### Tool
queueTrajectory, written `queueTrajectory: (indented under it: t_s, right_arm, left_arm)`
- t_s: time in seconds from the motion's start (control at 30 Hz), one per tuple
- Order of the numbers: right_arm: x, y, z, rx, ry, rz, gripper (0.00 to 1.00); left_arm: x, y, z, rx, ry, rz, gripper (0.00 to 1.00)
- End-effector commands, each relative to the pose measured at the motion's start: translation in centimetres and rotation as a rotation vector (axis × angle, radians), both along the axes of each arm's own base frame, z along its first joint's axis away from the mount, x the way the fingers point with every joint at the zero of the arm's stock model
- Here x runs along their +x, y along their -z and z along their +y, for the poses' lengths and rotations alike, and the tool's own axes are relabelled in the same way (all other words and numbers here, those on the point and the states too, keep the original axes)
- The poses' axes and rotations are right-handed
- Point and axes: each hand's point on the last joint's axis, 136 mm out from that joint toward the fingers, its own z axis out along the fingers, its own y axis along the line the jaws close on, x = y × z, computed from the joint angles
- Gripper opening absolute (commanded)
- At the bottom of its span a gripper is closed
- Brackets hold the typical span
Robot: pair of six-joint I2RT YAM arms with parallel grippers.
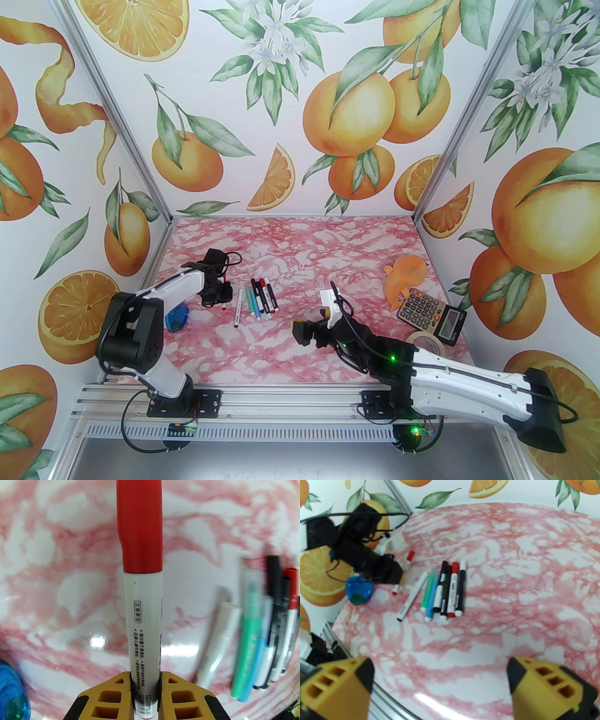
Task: Open the pen caps
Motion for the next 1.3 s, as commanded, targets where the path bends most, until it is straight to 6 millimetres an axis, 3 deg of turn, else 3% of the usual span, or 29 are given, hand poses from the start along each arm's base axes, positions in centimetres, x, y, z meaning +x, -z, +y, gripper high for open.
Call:
queueTrajectory:
  t_s: [0.0, 0.1, 0.17, 0.3, 0.53, 0.8, 1.03, 1.27]
  right_arm:
    - [1.2, -0.6, -2.0, 0.021, 0.097, 0.021, 0.98]
    - [1.5, -1.5, -1.9, 0.06, 0.047, 0.064, 0.96]
    - [1.8, -2.3, -1.8, 0.097, 0.022, 0.094, 0.87]
    - [2.8, -3.3, -1.7, 0.15, 0.007, 0.153, 0.83]
    - [3.9, -4.0, -1.2, 0.208, -0.014, 0.228, 0.76]
    - [5.5, -4.9, -2.0, 0.244, 0.007, 0.257, 0.65]
    - [6.3, -4.9, -2.7, 0.229, 0.033, 0.248, 0.59]
    - [7.1, -4.5, -3.2, 0.226, 0.049, 0.262, 0.53]
  left_arm:
    - [0.1, -3.1, -1.8, -0.041, 0.083, -0.118, 0.16]
    - [-0.3, -5.3, -4.2, -0.088, 0.158, -0.194, 0.16]
    - [-0.6, -6.9, -6.7, -0.168, 0.232, -0.26, 0.15]
    - [-1.5, -9.8, -10.9, -0.293, 0.346, -0.384, 0.14]
    - [-4.1, -12.6, -17.0, -0.436, 0.544, -0.487, 0.14]
    - [-7.7, -13.1, -23.7, -0.622, 0.698, -0.491, 0.11]
    - [-9.4, -13.0, -26.9, -0.669, 0.763, -0.461, 0.1]
    - [-10.3, -12.9, -28.2, -0.69, 0.788, -0.458, 0.1]
